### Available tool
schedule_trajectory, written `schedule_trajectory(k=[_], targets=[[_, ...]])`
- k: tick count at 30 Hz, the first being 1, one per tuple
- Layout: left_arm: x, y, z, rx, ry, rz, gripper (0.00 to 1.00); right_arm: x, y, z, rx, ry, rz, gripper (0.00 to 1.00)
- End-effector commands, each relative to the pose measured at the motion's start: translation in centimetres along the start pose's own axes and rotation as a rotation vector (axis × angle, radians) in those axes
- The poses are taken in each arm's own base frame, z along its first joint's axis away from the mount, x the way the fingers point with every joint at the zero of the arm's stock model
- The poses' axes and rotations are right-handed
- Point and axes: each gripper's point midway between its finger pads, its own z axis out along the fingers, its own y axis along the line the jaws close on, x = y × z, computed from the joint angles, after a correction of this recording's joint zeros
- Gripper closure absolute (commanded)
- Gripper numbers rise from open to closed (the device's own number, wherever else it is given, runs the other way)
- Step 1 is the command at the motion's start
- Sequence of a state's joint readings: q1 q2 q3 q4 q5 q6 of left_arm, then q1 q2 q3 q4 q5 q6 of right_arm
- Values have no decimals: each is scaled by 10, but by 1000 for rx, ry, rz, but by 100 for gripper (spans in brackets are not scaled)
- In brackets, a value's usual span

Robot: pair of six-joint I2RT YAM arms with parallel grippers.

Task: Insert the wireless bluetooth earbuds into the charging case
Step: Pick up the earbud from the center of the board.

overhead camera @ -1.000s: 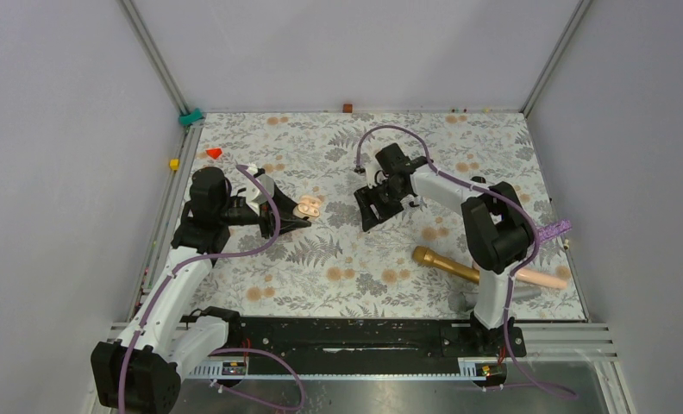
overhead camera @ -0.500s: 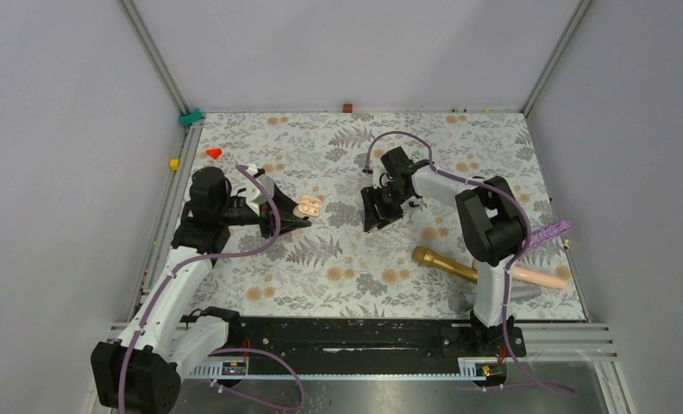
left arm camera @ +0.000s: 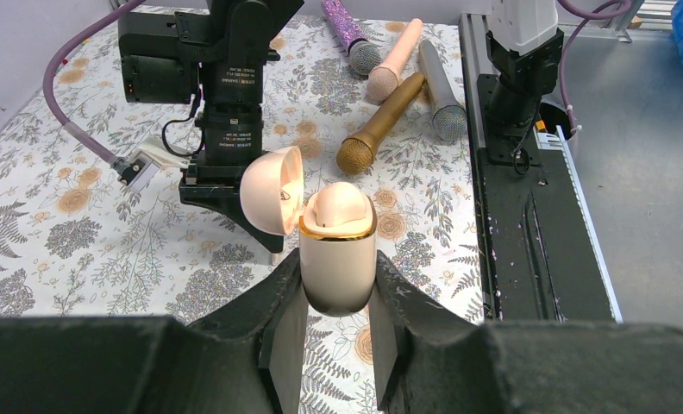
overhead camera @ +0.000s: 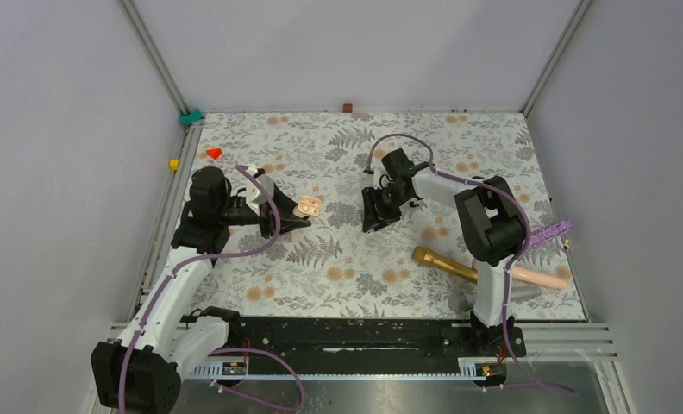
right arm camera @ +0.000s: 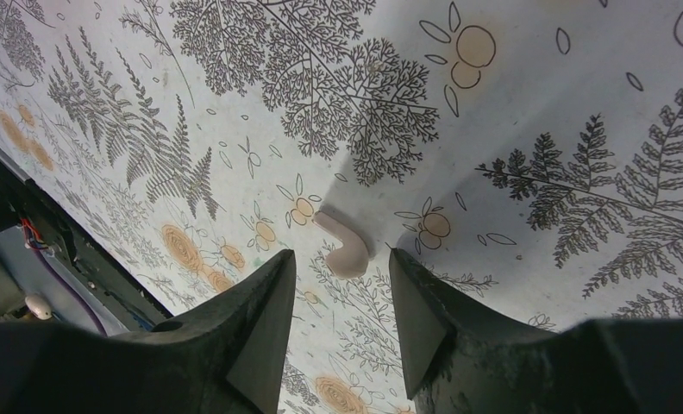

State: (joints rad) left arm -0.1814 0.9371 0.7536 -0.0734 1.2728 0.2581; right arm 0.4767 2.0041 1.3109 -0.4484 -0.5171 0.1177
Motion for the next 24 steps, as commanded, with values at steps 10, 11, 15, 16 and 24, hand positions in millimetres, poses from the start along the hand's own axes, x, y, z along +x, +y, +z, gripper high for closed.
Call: schedule_trajectory(k=[10,11,15,16,24], targets=[[-21,1,-2,12,-25,80,100,21,-17,5,111,41,19,51],[-21,0,-2,13,-26,82,100,22,-17,6,117,43,14,52],[-20,0,-1,12,-25,80,100,23,-16,7,137,45,-4,53],[-21,0,-2,12,-25,82,100,24,-16,7,141,47,-5,53],[-19,0,-2,11,-24,82,100,28,-14,9,152,59,-24,55]])
